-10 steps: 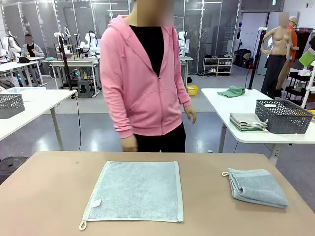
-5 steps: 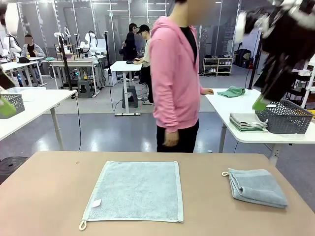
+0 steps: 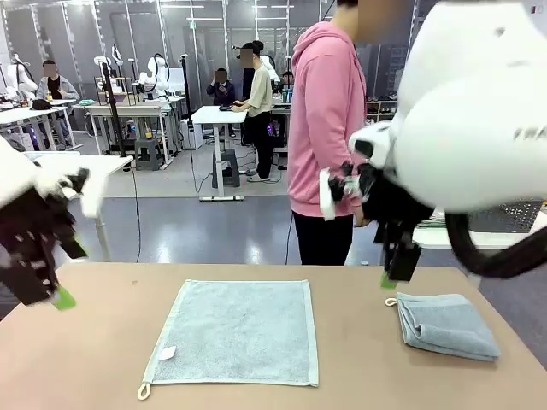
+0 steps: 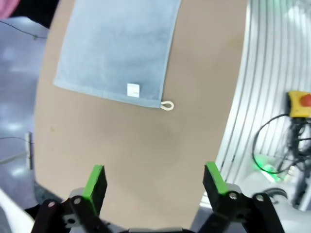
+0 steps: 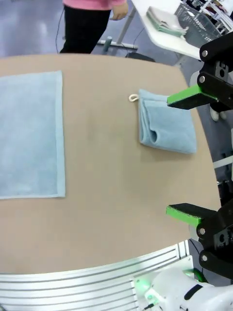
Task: Fold the towels and place them in the basket.
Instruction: When a person lays out a Towel with hook on the table, fold it in half twice.
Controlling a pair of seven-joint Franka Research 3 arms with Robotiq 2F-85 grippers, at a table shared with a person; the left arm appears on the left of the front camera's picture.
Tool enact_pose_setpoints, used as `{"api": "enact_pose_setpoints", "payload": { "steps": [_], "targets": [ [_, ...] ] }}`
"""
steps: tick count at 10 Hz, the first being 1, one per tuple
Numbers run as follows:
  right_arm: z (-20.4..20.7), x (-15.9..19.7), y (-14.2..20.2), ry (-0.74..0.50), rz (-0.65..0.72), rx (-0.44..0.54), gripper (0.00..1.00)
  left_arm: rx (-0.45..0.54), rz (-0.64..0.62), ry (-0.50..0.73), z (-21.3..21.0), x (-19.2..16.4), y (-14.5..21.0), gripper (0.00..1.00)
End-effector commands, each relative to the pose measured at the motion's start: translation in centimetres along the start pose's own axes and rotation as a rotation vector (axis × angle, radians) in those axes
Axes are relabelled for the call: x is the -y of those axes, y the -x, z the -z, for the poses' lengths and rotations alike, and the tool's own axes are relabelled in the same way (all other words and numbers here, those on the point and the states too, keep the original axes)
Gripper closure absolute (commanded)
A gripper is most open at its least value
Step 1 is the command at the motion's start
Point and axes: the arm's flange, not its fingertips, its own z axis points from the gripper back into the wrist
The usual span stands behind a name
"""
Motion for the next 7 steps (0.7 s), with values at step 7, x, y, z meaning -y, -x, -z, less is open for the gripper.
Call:
{"api": "enact_pose_setpoints", "payload": {
  "steps": [7],
  "targets": [
    [4.7, -1.0, -0.6, -0.027, -0.023, -0.016, 0.03, -0.059, 0.011, 0.04, 4.7, -0.2, -0.8, 0.0]
  ]
}}
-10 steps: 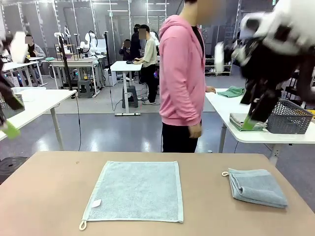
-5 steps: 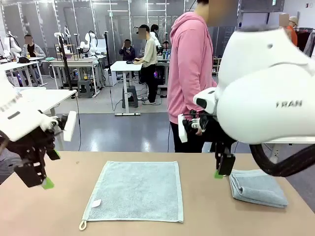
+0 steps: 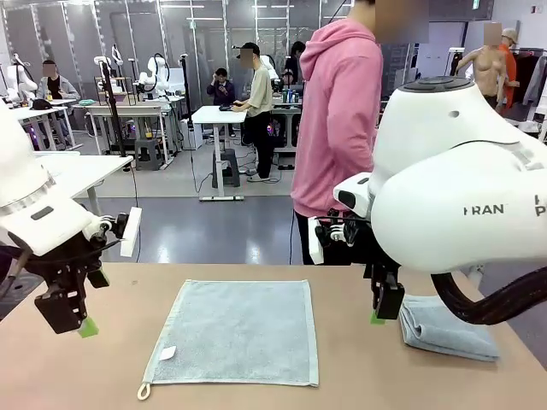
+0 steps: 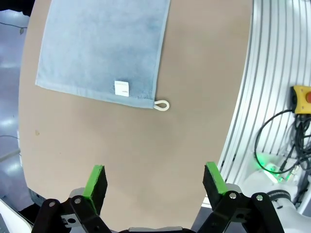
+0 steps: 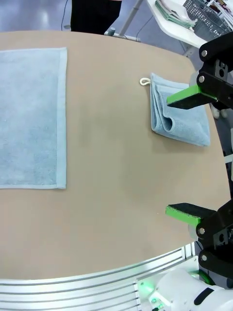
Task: Fold the towels and place them in the basket.
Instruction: When a person lays out a Towel with hook on the table, fold it in half twice.
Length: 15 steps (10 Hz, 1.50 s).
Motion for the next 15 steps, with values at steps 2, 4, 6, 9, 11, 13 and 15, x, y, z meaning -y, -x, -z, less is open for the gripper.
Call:
{"api": "enact_pose_setpoints", "payload": {
  "steps": [2, 4, 6, 9, 11, 13, 15],
  "targets": [
    [0.0, 0.0, 0.0, 0.0, 0.0, 0.0, 0.03, 0.0, 0.0, 0.0, 0.0, 0.0, 0.0, 0.0],
    [2.9, -1.9, -2.2, 0.06, -0.104, 0.135, 0.03, 0.081, 0.119, 0.058, 2.7, 0.1, -1.6, 0.0],
    [4.9, -2.7, -2.7, 0.089, -0.068, 0.152, 0.03, 0.031, 0.127, 0.051, 4.9, 0.5, -1.6, 0.0],
    [8.5, -3.1, -4.2, 0.073, -0.069, 0.185, 0.03, -0.015, 0.084, 0.071, 9.1, 1.2, -1.7, 0.0],
    [10.9, -2.7, -5.1, 0.031, -0.062, 0.177, 0.03, 0.021, 0.089, 0.051, 12.3, 1.0, -1.2, 0.0],
    [12.7, -2.7, -6.0, -0.03, -0.062, 0.172, 0.03, 0.01, 0.062, 0.076, 14.7, 1.2, -1.2, 0.0],
    [13.8, -2.5, -6.4, -0.099, -0.012, 0.15, 0.03, -0.003, 0.06, 0.082, 16.6, 1.6, -0.8, 0.0]
  ]
}}
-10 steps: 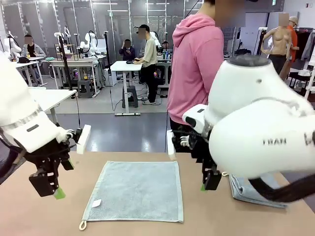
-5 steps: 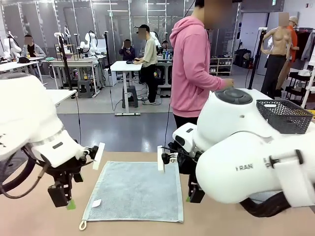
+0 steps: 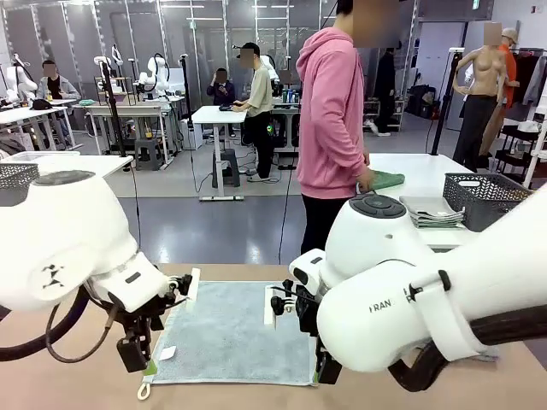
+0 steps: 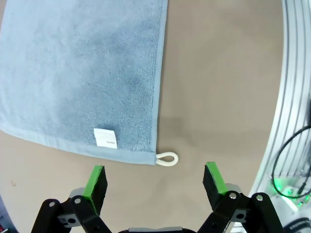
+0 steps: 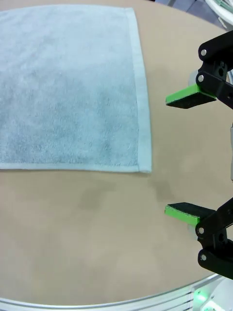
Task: Fold the towels and place them in the basket.
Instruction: When a person lays out a Towel with hook on the table, fold it in half twice.
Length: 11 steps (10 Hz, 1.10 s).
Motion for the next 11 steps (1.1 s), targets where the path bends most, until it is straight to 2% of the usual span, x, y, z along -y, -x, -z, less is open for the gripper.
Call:
{"api": "enact_pose_setpoints", "payload": {
  "steps": [1, 5, 11],
  "targets": [
    [0.1, 0.9, -0.7, -0.056, 0.065, 0.007, 0.03, 0.031, -0.003, 0.015, 3.2, 3.9, 3.3, 0.0],
    [1.2, 0.9, -0.7, -0.093, 0.077, -0.03, 0.03, 0.021, -0.006, 0.077, 6.3, 4.9, 4.8, 0.0],
    [3.3, 1.3, -0.8, -0.113, 0.073, -0.043, 0.03, -0.034, 0.036, 0.057, 9.0, 4.2, 6.5, 0.0]
  ]
}}
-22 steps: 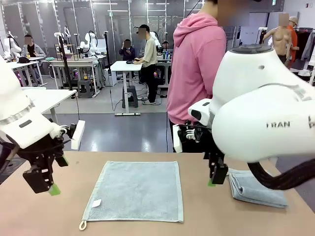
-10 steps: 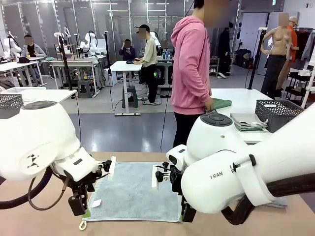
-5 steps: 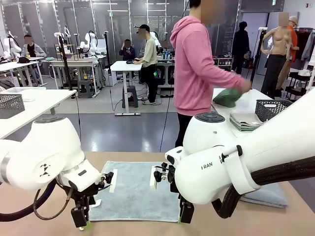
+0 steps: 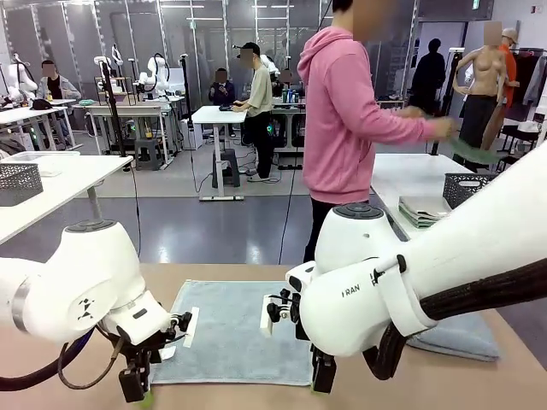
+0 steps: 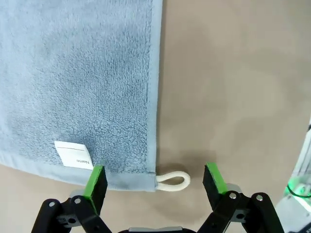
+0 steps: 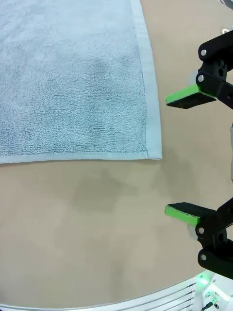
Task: Fold the towels and place them in the basket.
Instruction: When a person lays out a Towel with hook on the table, fold it in half twice.
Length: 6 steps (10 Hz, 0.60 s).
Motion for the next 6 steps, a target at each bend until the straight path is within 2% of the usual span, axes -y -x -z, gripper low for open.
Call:
{"api": "enact_pose_setpoints", "payload": {
  "steps": [1, 6],
  "targets": [
    [0.6, 0.4, -0.7, -0.002, 0.0, 0.002, 0.03, 0.009, 0.016, -0.038, 1.3, 5.4, 3.8, 0.0],
    [2.1, 1.0, -1.3, -0.022, -0.017, -0.023, 0.03, 0.008, -0.004, -0.024, 1.4, 5.1, 3.9, 0.0]
  ]
}}
